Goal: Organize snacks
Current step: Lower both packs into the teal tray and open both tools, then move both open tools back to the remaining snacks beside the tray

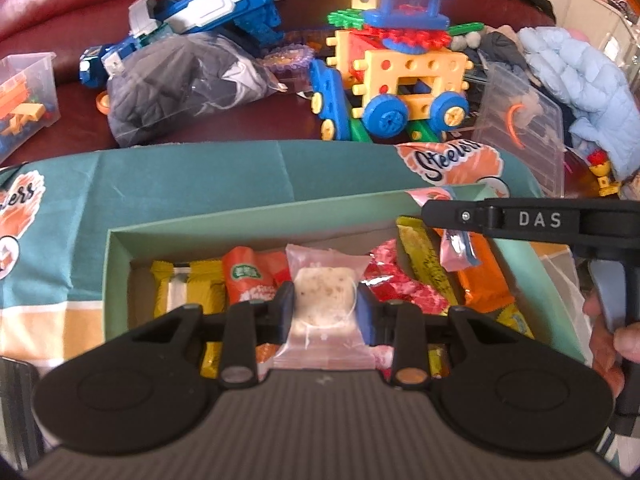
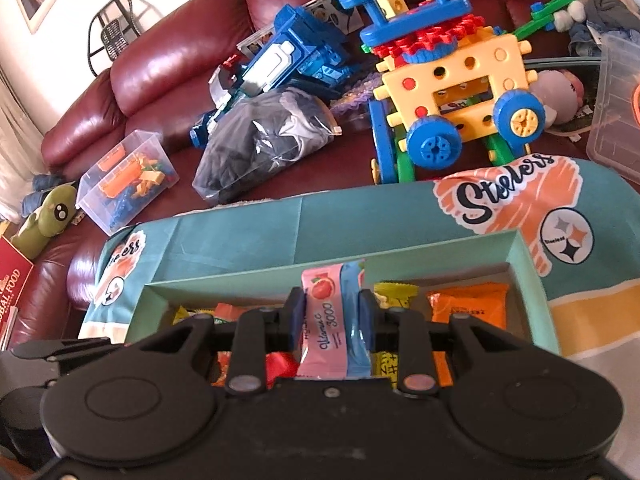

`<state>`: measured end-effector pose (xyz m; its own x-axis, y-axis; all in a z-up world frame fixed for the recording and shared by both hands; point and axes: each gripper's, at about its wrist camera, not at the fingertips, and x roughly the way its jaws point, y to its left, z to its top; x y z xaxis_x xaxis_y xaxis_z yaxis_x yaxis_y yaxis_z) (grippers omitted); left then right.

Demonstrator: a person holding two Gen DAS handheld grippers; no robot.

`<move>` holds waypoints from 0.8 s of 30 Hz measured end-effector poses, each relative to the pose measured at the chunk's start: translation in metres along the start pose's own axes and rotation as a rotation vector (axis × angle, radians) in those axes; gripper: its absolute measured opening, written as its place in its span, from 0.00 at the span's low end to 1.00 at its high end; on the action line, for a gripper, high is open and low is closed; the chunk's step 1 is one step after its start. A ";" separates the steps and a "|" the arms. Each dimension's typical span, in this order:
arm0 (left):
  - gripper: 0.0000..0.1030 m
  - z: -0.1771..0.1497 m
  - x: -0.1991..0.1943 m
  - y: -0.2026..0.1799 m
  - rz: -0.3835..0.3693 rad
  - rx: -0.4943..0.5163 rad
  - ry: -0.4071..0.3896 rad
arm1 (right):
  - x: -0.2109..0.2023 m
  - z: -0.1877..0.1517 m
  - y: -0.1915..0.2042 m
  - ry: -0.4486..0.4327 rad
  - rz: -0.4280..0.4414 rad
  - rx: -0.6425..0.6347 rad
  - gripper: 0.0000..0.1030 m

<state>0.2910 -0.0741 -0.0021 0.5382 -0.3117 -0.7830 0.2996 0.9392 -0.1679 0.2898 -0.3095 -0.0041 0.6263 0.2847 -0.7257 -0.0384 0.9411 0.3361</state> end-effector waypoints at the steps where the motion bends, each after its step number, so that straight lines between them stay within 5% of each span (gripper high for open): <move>1: 0.49 0.000 -0.001 0.000 0.015 0.002 -0.012 | 0.001 0.001 0.001 -0.001 0.001 0.000 0.38; 2: 0.78 0.000 -0.003 0.000 0.023 -0.002 -0.020 | 0.000 0.001 0.001 -0.006 -0.001 0.001 0.44; 4: 1.00 -0.001 -0.007 0.003 0.048 -0.021 -0.046 | -0.001 0.001 0.003 -0.009 0.005 0.011 0.75; 7: 1.00 -0.001 -0.011 0.008 0.051 -0.035 -0.045 | -0.006 -0.001 0.005 -0.029 -0.004 0.002 0.92; 12: 1.00 -0.007 -0.017 0.012 0.060 -0.061 -0.033 | -0.014 -0.006 0.007 -0.026 -0.007 0.001 1.00; 24: 1.00 -0.040 -0.064 0.001 0.062 -0.050 -0.038 | -0.064 -0.030 0.014 -0.025 0.010 0.007 1.00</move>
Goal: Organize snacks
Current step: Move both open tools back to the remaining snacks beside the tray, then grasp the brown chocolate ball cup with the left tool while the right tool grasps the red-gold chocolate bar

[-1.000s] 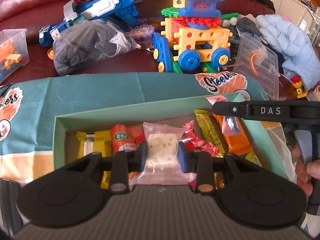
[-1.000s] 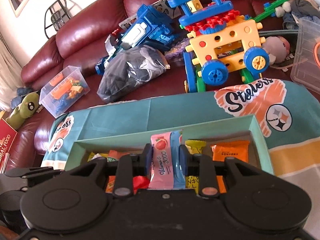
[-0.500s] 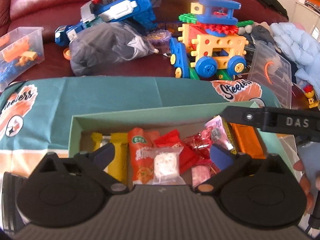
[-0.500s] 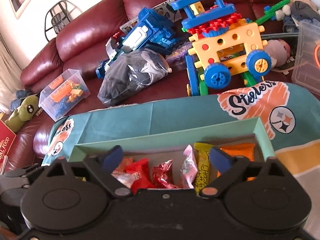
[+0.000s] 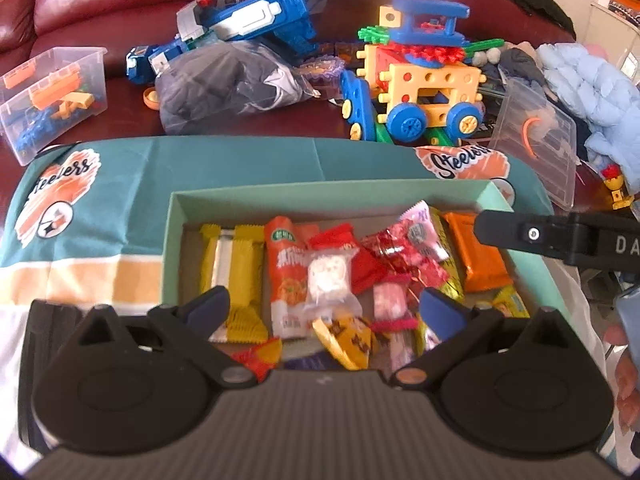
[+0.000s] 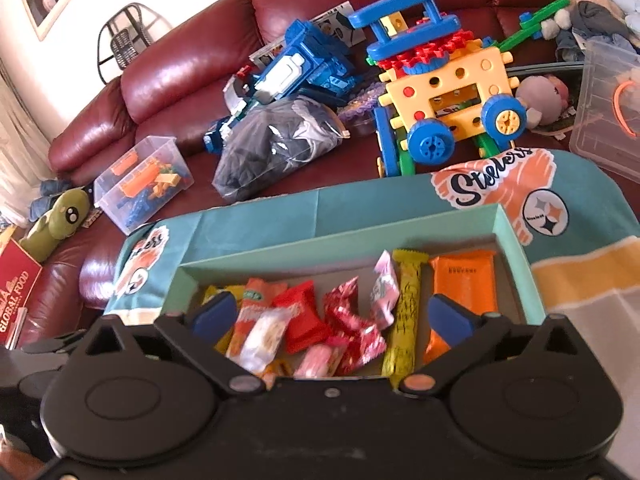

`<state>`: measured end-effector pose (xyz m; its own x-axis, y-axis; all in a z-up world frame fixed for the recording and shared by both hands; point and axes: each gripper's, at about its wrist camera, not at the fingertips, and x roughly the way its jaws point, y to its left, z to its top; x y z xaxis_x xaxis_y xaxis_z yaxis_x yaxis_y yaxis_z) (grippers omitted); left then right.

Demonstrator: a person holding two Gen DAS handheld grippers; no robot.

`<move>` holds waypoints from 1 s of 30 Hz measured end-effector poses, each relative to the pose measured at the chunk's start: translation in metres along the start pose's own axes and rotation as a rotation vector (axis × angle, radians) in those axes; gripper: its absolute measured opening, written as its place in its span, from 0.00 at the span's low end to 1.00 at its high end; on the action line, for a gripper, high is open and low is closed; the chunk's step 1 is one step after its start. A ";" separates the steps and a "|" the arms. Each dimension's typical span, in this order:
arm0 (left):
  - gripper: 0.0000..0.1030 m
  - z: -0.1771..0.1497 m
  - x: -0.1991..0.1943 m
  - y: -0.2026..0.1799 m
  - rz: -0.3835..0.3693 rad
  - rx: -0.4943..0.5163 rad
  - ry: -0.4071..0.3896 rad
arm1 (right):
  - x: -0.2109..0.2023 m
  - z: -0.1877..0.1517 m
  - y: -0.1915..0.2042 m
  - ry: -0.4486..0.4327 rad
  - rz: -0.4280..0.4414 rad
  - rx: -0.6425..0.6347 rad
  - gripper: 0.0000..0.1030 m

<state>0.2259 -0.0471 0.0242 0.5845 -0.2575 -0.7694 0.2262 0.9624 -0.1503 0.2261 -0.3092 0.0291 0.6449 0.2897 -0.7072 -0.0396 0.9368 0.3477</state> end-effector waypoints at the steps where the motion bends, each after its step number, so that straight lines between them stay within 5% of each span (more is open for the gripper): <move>1: 1.00 -0.005 -0.006 0.000 -0.002 0.001 -0.005 | -0.007 -0.004 0.001 -0.004 0.003 -0.004 1.00; 11: 1.00 -0.069 -0.049 0.005 -0.012 0.001 0.010 | -0.049 -0.054 0.007 0.032 0.019 -0.006 1.00; 20: 1.00 -0.131 -0.028 0.023 0.049 0.013 0.112 | -0.028 -0.121 -0.001 0.211 -0.002 0.098 0.99; 25: 1.00 -0.141 -0.017 0.035 0.060 -0.006 0.140 | -0.007 -0.139 0.001 0.294 -0.012 0.142 0.79; 30: 1.00 -0.145 -0.013 0.041 0.058 -0.004 0.140 | 0.010 -0.141 0.015 0.308 -0.050 0.131 0.76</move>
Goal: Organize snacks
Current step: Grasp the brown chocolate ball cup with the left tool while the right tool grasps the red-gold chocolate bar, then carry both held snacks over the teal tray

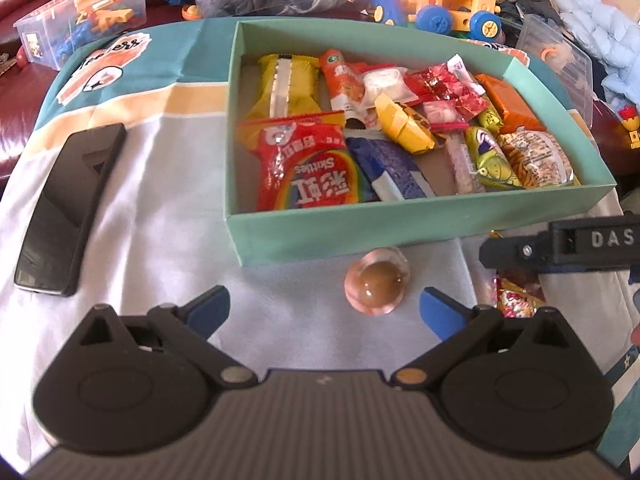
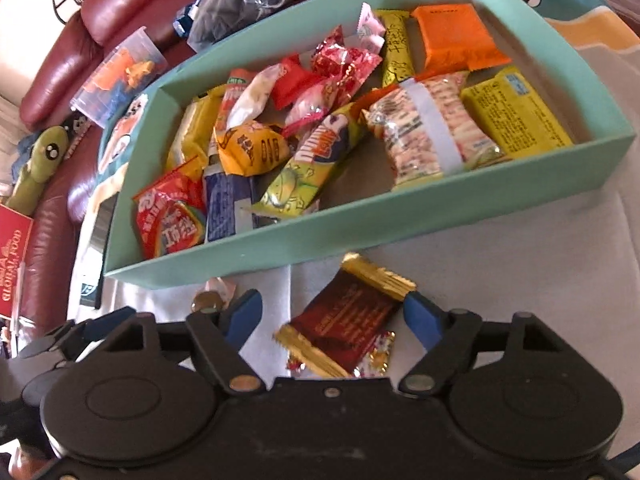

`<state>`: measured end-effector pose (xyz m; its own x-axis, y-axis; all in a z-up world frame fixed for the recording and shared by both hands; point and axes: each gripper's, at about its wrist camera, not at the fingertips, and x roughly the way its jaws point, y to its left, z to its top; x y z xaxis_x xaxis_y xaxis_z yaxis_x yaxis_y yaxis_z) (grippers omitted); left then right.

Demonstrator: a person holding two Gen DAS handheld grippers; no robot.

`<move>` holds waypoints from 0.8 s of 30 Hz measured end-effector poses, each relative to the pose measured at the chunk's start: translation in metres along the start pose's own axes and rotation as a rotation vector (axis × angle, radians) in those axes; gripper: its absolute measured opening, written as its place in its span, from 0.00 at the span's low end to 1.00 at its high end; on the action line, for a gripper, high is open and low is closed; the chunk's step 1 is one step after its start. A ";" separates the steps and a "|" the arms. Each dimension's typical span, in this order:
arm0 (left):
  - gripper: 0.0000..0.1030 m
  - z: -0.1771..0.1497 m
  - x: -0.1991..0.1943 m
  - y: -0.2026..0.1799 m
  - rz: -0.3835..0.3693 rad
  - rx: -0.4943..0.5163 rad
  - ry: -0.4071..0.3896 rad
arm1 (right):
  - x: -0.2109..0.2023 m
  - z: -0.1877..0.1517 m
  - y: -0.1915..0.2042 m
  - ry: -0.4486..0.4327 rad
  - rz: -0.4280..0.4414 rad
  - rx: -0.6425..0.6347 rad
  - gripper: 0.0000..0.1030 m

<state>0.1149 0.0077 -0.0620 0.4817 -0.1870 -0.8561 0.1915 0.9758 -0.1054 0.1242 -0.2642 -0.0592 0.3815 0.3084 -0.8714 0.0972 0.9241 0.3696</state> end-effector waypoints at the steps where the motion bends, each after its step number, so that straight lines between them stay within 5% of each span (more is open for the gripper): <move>1: 1.00 0.000 0.001 0.000 0.000 0.002 0.002 | 0.002 0.000 0.003 -0.007 -0.014 -0.009 0.71; 2: 1.00 0.000 0.003 0.000 -0.001 0.004 0.005 | 0.003 0.000 0.008 -0.018 -0.032 -0.023 0.65; 3: 1.00 0.001 0.005 -0.002 -0.001 0.007 0.007 | 0.003 -0.001 0.011 -0.035 -0.057 -0.046 0.43; 4: 1.00 0.001 0.007 -0.002 -0.002 0.010 0.009 | 0.006 -0.002 0.014 -0.039 -0.078 -0.079 0.35; 10: 0.99 0.003 0.017 -0.015 -0.009 0.073 -0.001 | 0.002 -0.008 0.015 -0.039 -0.074 -0.179 0.35; 13: 0.87 0.004 0.020 -0.028 -0.004 0.138 -0.024 | -0.006 -0.012 0.002 -0.054 -0.041 -0.156 0.35; 15: 0.70 0.001 0.020 -0.038 0.012 0.192 -0.048 | -0.011 -0.015 -0.004 -0.062 -0.033 -0.147 0.35; 16: 0.47 -0.002 0.018 -0.042 0.033 0.230 -0.073 | -0.013 -0.016 -0.008 -0.065 -0.023 -0.135 0.35; 17: 0.35 -0.003 0.015 -0.044 -0.009 0.238 -0.080 | -0.013 -0.014 -0.012 -0.067 -0.019 -0.124 0.35; 24: 0.35 -0.005 0.006 -0.034 -0.049 0.131 -0.054 | -0.022 -0.019 -0.029 -0.082 0.018 -0.071 0.35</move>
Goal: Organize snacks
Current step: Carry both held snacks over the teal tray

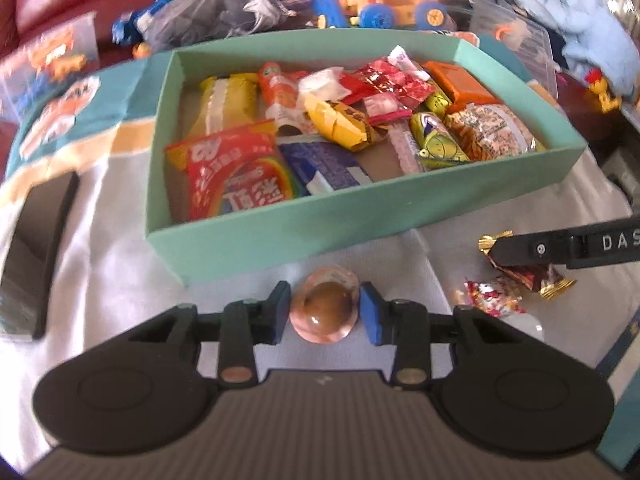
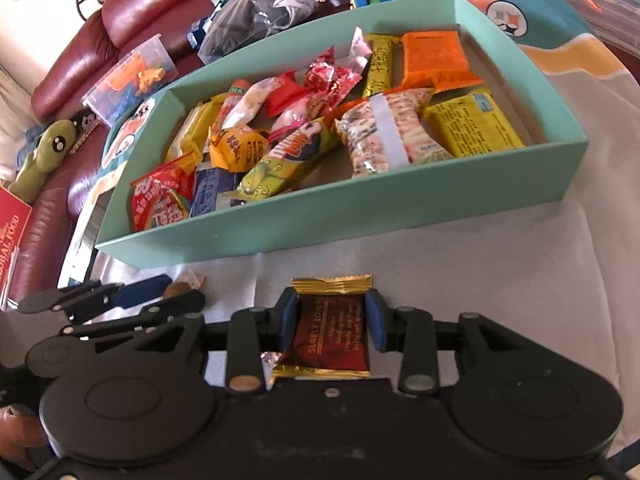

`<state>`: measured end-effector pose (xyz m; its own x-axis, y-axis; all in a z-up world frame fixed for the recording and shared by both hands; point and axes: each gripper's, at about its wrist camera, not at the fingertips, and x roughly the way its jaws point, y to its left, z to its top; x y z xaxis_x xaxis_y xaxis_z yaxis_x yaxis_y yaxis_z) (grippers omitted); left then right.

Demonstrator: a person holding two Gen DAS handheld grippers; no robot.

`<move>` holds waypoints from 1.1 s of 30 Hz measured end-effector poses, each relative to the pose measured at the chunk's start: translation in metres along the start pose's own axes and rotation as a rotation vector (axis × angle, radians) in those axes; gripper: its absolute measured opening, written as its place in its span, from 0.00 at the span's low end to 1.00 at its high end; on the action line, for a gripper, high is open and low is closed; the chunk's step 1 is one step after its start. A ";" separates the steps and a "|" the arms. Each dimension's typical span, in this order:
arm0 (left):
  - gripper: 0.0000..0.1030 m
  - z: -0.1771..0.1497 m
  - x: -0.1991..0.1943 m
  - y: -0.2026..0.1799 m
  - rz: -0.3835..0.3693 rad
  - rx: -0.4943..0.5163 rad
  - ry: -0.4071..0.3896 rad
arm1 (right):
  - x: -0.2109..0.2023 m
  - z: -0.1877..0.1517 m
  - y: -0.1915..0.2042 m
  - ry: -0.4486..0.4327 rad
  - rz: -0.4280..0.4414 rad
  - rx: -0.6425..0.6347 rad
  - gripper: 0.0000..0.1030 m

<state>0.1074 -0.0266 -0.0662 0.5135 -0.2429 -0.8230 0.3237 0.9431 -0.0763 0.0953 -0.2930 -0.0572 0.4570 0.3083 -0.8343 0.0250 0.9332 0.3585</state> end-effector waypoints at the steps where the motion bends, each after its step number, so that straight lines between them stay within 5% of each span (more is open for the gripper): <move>1: 0.35 -0.001 -0.001 0.004 -0.011 -0.016 0.004 | -0.001 -0.001 0.000 -0.003 0.006 0.009 0.35; 16: 0.35 -0.010 -0.042 0.010 -0.038 -0.045 -0.024 | -0.026 -0.001 0.005 -0.045 0.049 0.017 0.35; 25: 0.35 0.031 -0.089 0.037 -0.028 -0.098 -0.162 | -0.055 0.035 0.031 -0.143 0.116 -0.012 0.35; 33: 0.35 0.058 -0.087 0.052 -0.022 -0.124 -0.187 | -0.054 0.070 0.055 -0.182 0.139 -0.051 0.35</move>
<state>0.1253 0.0307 0.0343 0.6497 -0.2902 -0.7027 0.2419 0.9551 -0.1709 0.1346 -0.2710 0.0369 0.6058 0.4006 -0.6874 -0.0923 0.8935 0.4394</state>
